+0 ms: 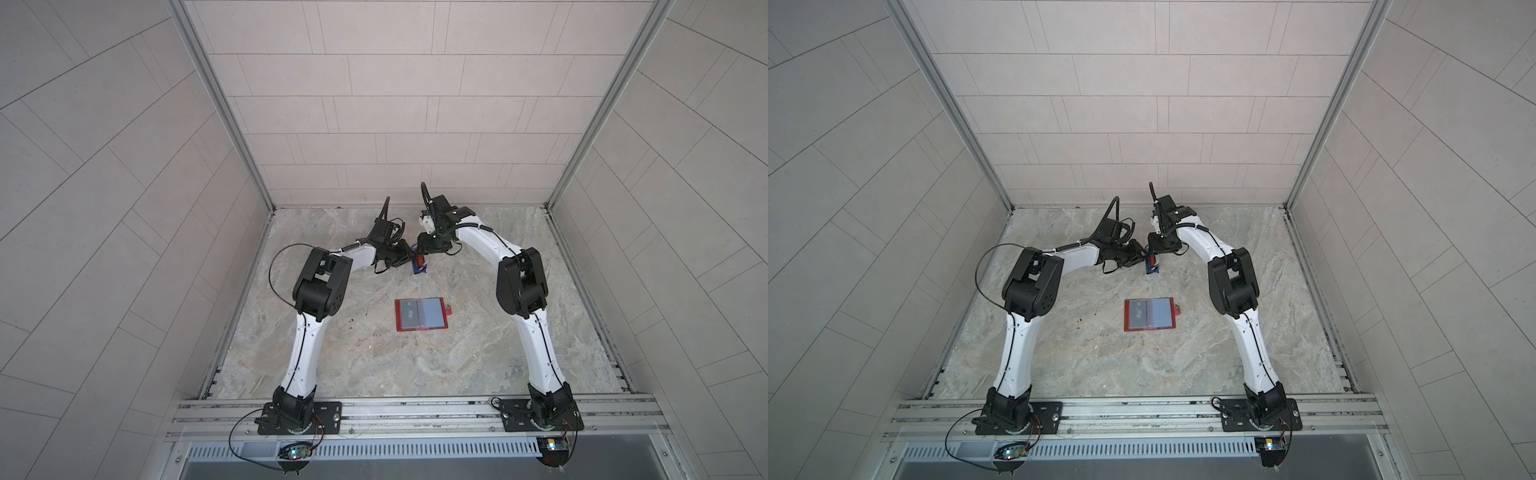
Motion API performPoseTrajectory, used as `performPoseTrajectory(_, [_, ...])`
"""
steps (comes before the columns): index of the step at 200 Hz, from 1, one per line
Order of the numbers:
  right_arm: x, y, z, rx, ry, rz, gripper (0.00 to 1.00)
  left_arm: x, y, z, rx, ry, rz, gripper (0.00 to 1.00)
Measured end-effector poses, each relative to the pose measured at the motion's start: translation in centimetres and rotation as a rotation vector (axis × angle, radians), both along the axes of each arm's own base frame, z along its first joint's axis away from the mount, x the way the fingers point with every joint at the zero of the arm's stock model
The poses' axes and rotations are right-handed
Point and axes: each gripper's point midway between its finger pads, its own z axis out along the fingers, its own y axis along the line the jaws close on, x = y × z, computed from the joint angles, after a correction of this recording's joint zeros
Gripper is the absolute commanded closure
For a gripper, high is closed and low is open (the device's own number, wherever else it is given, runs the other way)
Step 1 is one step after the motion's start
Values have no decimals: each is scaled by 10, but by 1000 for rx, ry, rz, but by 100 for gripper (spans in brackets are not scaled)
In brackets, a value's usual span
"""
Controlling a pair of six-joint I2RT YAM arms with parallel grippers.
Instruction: Put the credit cards into the card holder
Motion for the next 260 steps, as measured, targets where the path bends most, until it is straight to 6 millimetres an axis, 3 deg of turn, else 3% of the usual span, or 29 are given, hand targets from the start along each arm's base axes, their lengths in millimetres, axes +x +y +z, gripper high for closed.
performPoseTrajectory(96, [5,-7,-6,-94,3,-22,52,-3,2,-4,20,19,-2,77])
performPoseTrajectory(192, [2,0,-22,-130,25,-8,53,-2,3,-4,21,18,1,77])
performPoseTrajectory(260, [0,-1,-24,-190,12,-37,57,-2,2,-4,17,21,1,77])
